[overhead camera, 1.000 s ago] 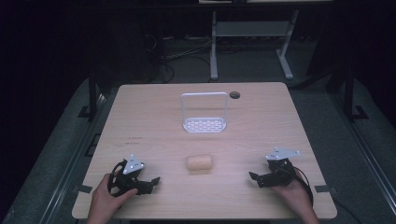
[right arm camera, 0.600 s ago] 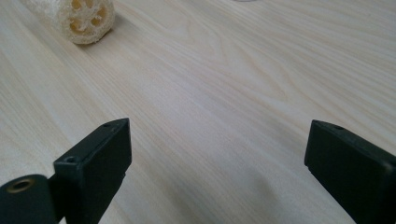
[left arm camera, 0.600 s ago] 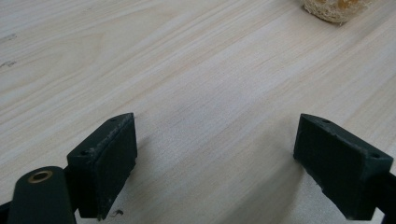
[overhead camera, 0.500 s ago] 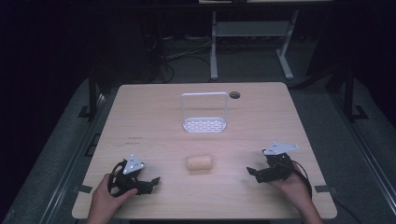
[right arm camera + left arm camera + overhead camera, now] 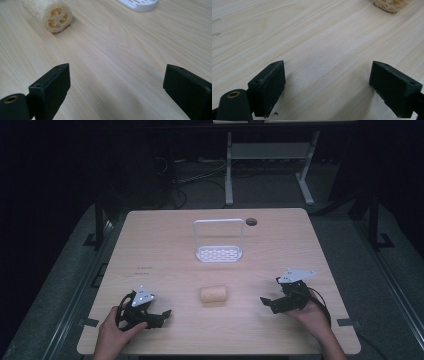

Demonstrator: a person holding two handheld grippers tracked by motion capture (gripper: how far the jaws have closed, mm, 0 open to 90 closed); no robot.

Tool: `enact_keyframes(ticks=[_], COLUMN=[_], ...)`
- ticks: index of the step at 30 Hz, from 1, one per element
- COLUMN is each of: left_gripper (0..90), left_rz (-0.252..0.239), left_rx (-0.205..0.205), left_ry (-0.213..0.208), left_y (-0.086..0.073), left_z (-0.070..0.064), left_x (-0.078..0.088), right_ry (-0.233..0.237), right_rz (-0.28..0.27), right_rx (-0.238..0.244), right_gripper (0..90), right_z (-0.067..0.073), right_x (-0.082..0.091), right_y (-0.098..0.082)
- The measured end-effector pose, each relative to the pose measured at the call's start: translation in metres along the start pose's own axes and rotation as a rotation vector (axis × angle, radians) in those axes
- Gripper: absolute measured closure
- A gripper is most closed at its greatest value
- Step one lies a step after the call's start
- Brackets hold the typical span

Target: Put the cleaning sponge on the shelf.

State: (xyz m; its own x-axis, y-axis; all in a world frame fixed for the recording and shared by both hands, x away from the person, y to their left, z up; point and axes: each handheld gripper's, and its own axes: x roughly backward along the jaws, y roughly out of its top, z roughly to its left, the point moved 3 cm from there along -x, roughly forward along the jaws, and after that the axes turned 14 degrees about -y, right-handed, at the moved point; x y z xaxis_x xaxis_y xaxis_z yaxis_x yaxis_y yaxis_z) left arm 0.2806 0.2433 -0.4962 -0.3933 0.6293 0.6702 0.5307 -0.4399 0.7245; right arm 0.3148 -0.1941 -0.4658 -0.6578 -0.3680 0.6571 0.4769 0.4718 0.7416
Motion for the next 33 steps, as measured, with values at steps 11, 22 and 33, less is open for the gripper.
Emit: enact_keyframes(ticks=[11,22,33], left_gripper=[12.9,12.9,12.9], left_rz=[0.000,0.000,0.000], left_rx=[0.000,0.000,0.000], left_ry=[0.000,0.000,0.000], left_y=[0.000,0.000,0.000], left_z=[0.000,0.000,0.000], left_x=[0.000,0.000,0.000], right_ry=[0.048,0.083,0.110], right_rz=[-0.009,-0.007,-0.008], right_rx=[0.033,0.071,0.105], right_gripper=[7.1,7.1,7.1], right_z=[0.003,0.009,0.015], right_x=[-0.005,-0.013,-0.021], right_y=[0.010,0.023,0.036])
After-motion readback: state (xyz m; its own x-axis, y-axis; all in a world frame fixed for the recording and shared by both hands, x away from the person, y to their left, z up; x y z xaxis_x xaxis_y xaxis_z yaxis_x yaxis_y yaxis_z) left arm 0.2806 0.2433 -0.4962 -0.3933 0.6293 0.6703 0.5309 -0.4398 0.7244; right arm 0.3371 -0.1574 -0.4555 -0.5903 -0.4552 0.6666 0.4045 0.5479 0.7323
